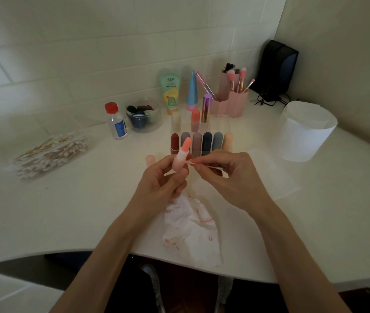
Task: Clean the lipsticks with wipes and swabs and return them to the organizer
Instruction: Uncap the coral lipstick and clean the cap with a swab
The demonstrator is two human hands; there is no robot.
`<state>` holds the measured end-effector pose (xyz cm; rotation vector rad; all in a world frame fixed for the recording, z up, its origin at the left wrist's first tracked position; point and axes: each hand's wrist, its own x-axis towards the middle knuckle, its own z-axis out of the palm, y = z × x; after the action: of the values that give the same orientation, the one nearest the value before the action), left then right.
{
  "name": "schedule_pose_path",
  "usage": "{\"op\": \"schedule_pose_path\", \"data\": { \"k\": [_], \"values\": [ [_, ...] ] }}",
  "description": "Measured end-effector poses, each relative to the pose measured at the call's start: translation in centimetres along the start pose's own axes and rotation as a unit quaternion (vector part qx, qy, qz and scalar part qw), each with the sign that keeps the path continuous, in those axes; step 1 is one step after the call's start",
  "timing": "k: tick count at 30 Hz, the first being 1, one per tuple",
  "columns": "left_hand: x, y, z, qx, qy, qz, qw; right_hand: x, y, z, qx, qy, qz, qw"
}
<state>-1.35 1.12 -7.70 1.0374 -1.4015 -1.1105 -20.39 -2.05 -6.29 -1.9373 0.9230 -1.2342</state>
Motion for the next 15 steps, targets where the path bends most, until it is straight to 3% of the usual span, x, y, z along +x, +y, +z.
{"op": "schedule_pose_path", "data": {
  "k": [15],
  "values": [
    [0.16,-0.30,-0.21,0.000,0.023,0.023,0.999,0.00,0.18,0.42,-0.032,0.013,-0.011,0.999]
  ]
}}
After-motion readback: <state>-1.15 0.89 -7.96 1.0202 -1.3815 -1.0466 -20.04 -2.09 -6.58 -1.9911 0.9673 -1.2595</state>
